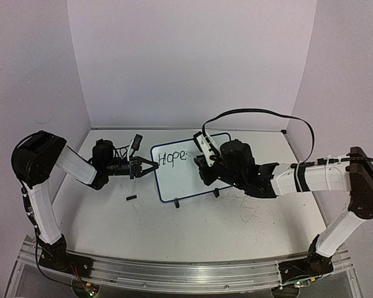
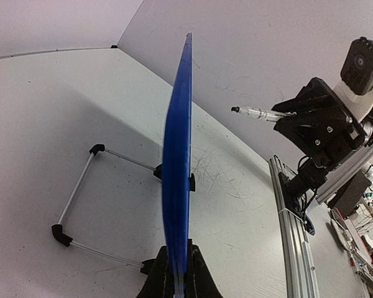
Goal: Write a sentence on the whiteboard
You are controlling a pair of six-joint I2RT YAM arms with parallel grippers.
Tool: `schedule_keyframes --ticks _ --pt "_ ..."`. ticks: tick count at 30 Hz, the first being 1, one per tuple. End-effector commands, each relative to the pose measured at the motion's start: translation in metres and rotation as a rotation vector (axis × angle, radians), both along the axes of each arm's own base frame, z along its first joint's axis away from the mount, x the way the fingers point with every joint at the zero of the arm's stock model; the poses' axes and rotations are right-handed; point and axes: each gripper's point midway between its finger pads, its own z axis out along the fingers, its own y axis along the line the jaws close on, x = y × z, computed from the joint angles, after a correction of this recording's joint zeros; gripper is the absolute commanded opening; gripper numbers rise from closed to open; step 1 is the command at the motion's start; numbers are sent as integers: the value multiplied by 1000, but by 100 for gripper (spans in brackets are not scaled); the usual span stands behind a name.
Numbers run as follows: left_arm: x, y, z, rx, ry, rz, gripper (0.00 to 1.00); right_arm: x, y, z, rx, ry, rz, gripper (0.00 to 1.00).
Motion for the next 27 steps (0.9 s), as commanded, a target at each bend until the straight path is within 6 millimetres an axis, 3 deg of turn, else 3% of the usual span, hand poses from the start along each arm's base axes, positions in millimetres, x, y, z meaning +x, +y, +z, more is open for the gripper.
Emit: schedule_keyframes --ticks 1,15,24,27 --pt "1 -6 -19 56 9 2 0 5 2 21 43 -48 -14 0" --pt "1 -5 -17 60 4 8 0 1 -12 36 90 -74 -40 0" --pt "1 -5 -18 63 5 8 0 14 -24 31 104 -57 -112 0" --pt "1 -5 -17 61 4 6 0 15 -19 30 73 -69 -86 0"
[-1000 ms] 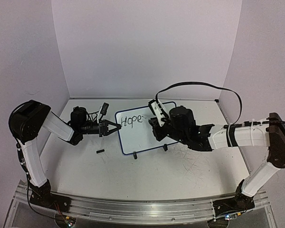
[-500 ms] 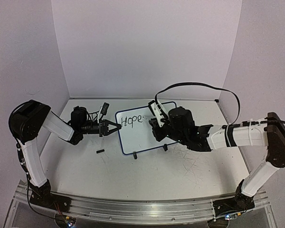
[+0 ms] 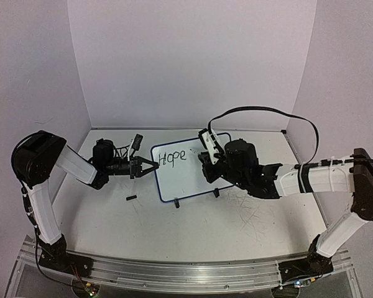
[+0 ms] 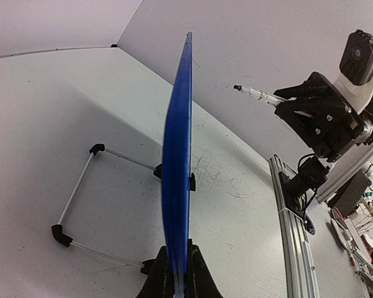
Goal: Write a sentence on the whiteboard
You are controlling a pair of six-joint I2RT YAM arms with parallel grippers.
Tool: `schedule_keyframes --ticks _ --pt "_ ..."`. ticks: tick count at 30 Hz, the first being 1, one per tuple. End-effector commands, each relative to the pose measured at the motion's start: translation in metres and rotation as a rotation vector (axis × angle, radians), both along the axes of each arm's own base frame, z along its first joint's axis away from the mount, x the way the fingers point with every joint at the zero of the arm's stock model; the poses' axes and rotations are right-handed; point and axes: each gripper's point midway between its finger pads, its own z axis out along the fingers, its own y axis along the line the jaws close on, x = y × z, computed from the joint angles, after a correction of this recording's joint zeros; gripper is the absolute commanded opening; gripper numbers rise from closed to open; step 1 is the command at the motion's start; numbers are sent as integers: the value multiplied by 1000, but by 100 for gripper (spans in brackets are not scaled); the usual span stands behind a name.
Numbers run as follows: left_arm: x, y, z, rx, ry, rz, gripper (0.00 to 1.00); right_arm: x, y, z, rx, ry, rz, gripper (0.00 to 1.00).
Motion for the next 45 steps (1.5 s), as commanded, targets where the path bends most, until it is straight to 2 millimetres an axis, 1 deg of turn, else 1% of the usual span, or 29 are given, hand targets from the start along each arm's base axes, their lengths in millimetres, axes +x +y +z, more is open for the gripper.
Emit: schedule_keyframes --ticks 1,4,5,7,9,12,17,22,25,36,45 --pt "0 -4 -17 57 3 8 0 7 -2 19 31 -45 -15 0" --pt "1 -5 -17 58 3 8 0 7 0 20 25 -52 -8 0" --pt "1 -5 -17 58 3 8 0 8 4 21 26 -51 7 0" --pt "0 -4 -18 59 5 7 0 11 8 12 2 -30 8 0" --pt "0 -5 -17 59 3 7 0 12 10 8 -4 -23 4 0" --pt "0 -5 -17 59 1 7 0 17 10 8 1 -22 -24 0" --pt "0 -5 -18 61 4 7 0 32 -1 11 29 -13 -98 0" --pt "0 -5 -18 61 0 6 0 36 -1 10 27 -10 -104 0" --pt "0 -5 -18 61 1 6 0 39 1 5 14 -1 -108 0" --pt "-1 -4 -17 62 -2 8 0 39 -1 -5 -3 23 -121 0" --pt "-1 -5 -16 62 -4 8 0 35 -2 -14 -15 56 -116 0"
